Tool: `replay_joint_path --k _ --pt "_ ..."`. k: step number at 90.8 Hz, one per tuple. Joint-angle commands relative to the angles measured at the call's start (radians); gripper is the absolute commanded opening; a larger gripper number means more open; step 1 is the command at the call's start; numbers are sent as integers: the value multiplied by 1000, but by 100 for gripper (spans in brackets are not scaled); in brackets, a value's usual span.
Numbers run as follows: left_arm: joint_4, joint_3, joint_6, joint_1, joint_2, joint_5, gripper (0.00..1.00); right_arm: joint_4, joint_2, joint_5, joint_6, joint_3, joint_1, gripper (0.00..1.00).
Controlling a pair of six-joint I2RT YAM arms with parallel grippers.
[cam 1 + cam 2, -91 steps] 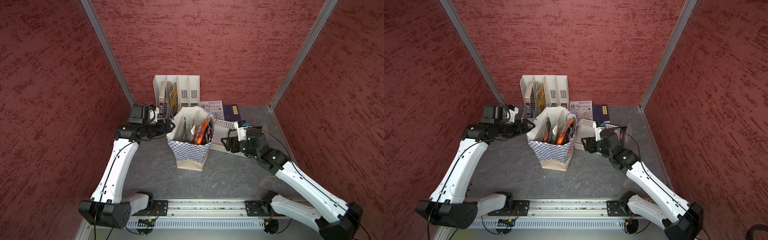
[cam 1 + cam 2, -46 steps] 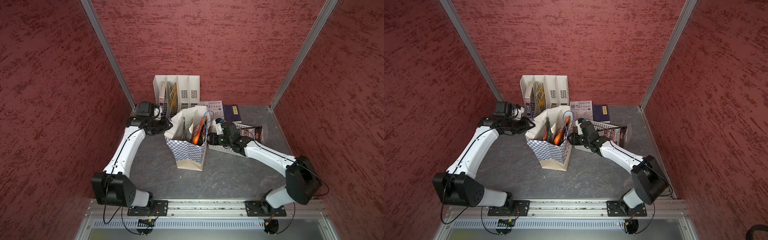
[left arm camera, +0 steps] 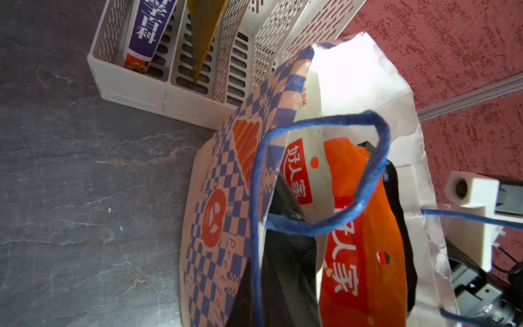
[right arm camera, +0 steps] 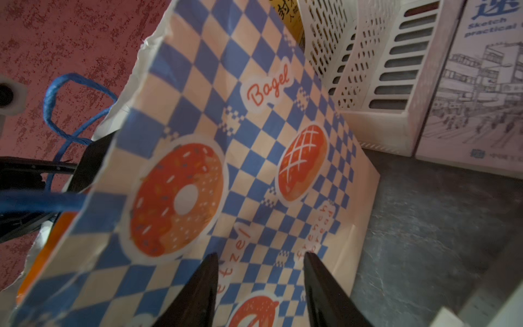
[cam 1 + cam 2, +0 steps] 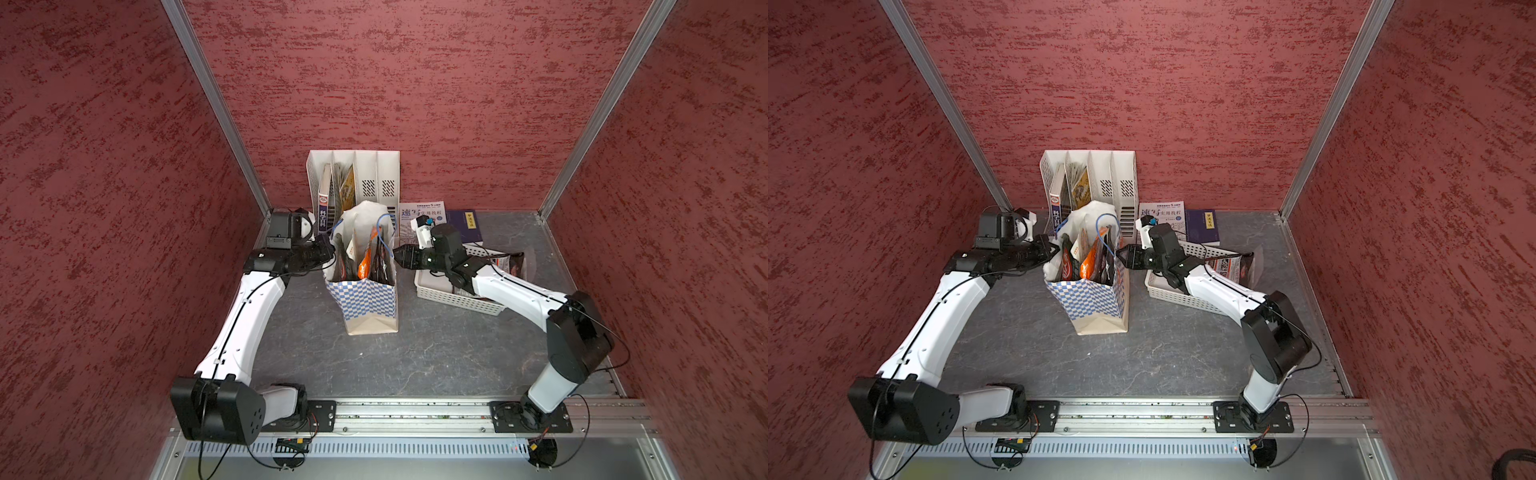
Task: Place the condiment packets inside the bag
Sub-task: Adjust the paper bag at the center of the board, then pick up the condiment packet from the storage box.
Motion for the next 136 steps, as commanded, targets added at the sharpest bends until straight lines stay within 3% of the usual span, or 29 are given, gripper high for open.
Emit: replay_joint_path --k 1,8,18,32,42,51,63,73,109,121,132,136 --pt "64 -27 4 6 -17 -1 24 -141 -145 159 -55 -51 -3 65" --pt "57 -44 9 13 -29 5 35 -294 -266 291 -88 -79 -6 75" --pt "53 -37 13 15 -77 -9 68 -526 -407 447 -100 -87 -49 80" --pt "-4 38 42 13 -131 -50 86 -743 -541 439 -107 -125 -250 80" --pt "-43 85 69 -6 -162 -66 90 -789 -608 411 -115 -174 -411 81" --pt "-46 94 100 -83 -175 -69 90 -782 -649 362 -123 -216 -511 81" --pt "-38 92 150 -259 -147 -102 91 -697 -627 259 -172 -238 -555 81" --pt "-41 99 168 -340 -114 -130 91 -666 -557 270 -183 -216 -579 81" --pt "-81 54 211 -365 -167 -215 91 -570 -388 264 -197 -223 -625 76" --pt "-77 37 213 -365 -188 -227 91 -548 -384 225 -202 -223 -625 56" --pt "-84 40 252 -365 -205 -242 89 -550 -433 227 -212 -202 -625 12" --pt "-90 42 270 -364 -211 -260 89 -553 -455 227 -226 -191 -625 2"
